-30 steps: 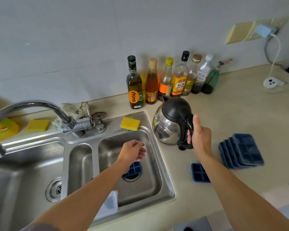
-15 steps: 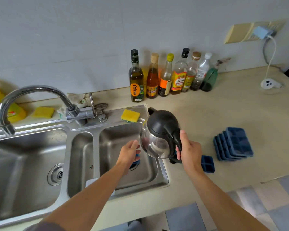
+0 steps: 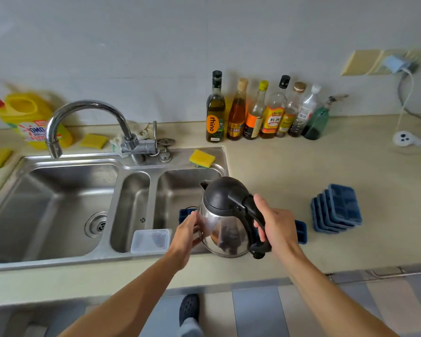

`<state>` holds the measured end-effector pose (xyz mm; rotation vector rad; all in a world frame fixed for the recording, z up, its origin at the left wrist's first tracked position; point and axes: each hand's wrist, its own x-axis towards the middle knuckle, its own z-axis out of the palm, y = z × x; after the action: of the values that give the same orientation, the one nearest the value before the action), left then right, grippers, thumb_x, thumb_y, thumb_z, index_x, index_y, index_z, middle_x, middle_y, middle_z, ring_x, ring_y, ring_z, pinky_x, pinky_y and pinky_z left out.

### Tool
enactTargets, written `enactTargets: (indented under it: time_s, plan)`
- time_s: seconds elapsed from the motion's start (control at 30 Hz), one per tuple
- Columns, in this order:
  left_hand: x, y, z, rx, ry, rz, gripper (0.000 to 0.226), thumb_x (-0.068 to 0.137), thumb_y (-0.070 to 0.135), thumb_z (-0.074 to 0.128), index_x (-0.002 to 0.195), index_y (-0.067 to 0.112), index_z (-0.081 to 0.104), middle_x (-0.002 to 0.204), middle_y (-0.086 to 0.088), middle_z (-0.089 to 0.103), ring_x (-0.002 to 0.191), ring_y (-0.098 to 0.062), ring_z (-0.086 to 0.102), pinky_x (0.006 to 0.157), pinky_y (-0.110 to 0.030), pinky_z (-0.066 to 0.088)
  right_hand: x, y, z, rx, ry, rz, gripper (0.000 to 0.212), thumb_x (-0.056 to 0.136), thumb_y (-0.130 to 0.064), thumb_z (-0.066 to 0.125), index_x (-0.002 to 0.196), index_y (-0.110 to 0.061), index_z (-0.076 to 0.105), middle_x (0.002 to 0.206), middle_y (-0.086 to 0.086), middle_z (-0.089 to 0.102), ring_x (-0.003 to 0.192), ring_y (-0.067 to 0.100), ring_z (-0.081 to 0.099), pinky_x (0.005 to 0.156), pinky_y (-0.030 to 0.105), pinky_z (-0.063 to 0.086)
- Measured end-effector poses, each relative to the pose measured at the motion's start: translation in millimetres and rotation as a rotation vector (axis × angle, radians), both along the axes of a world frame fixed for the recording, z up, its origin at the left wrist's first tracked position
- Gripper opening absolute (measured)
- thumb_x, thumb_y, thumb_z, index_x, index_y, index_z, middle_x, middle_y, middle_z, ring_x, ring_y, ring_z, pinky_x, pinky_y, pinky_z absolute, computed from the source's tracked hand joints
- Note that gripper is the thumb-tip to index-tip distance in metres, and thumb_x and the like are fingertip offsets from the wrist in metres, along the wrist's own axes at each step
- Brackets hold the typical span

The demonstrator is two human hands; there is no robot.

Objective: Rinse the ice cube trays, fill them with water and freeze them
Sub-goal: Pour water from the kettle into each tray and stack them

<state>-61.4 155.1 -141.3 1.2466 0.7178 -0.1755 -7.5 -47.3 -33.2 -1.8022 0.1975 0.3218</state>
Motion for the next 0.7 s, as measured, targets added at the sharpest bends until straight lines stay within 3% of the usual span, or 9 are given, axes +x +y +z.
enactTargets:
  time_s: [0.13, 0.3, 0.43, 0.6, 0.7]
  plan:
    - [-15, -4, -3, -0.002, -0.018, -0.019, 0.045, 0.106, 0.048, 0.039, 0.110, 0.018, 0.072, 0.110, -0.005, 0.076, 0.113, -0.027, 0.066, 0.091, -0.038, 0.052, -4, 3, 7, -0.021, 0.013, 0.051, 0.065, 0.093, -0.056, 0.062, 0.043, -0.016, 0.060, 0.039, -0.001, 0.051, 0.034, 0.013, 0.046, 0.038, 0.017, 0.040]
    - [-21, -7, -3, -0.037, -0.026, -0.024, 0.047, 0.108, 0.044, 0.035, 0.115, 0.014, 0.070, 0.112, -0.007, 0.076, 0.114, -0.029, 0.065, 0.089, -0.038, 0.052, -4, 7, 12, -0.052, 0.020, 0.072, 0.062, 0.092, -0.056, 0.065, 0.051, -0.009, 0.062, 0.047, 0.003, 0.057, 0.036, 0.013, 0.047, 0.038, 0.021, 0.041]
    - [-24, -4, -8, -0.078, -0.021, -0.017, 0.046, 0.109, 0.041, 0.035, 0.106, 0.010, 0.068, 0.114, -0.011, 0.074, 0.116, -0.034, 0.063, 0.093, -0.041, 0.054, -2, 12, 13, -0.055, 0.009, 0.090, 0.060, 0.091, -0.054, 0.068, 0.051, -0.010, 0.064, 0.050, 0.006, 0.060, 0.037, 0.015, 0.047, 0.039, 0.021, 0.040]
    - [-21, 1, -11, -0.105, 0.000, -0.005, 0.044, 0.110, 0.039, 0.034, 0.093, 0.014, 0.066, 0.115, -0.017, 0.072, 0.117, -0.041, 0.062, 0.104, -0.054, 0.051, 1, 19, 11, -0.070, 0.010, 0.097, 0.059, 0.090, -0.053, 0.069, 0.052, -0.008, 0.064, 0.050, 0.007, 0.060, 0.038, 0.015, 0.046, 0.039, 0.023, 0.040]
    - [-18, 4, -12, -0.098, 0.007, 0.005, 0.042, 0.110, 0.037, 0.036, 0.092, 0.014, 0.066, 0.116, -0.021, 0.071, 0.117, -0.043, 0.062, 0.102, -0.059, 0.051, 3, 22, 11, -0.074, 0.018, 0.089, 0.059, 0.090, -0.053, 0.069, 0.052, -0.007, 0.064, 0.050, 0.007, 0.060, 0.039, 0.016, 0.047, 0.040, 0.024, 0.040]
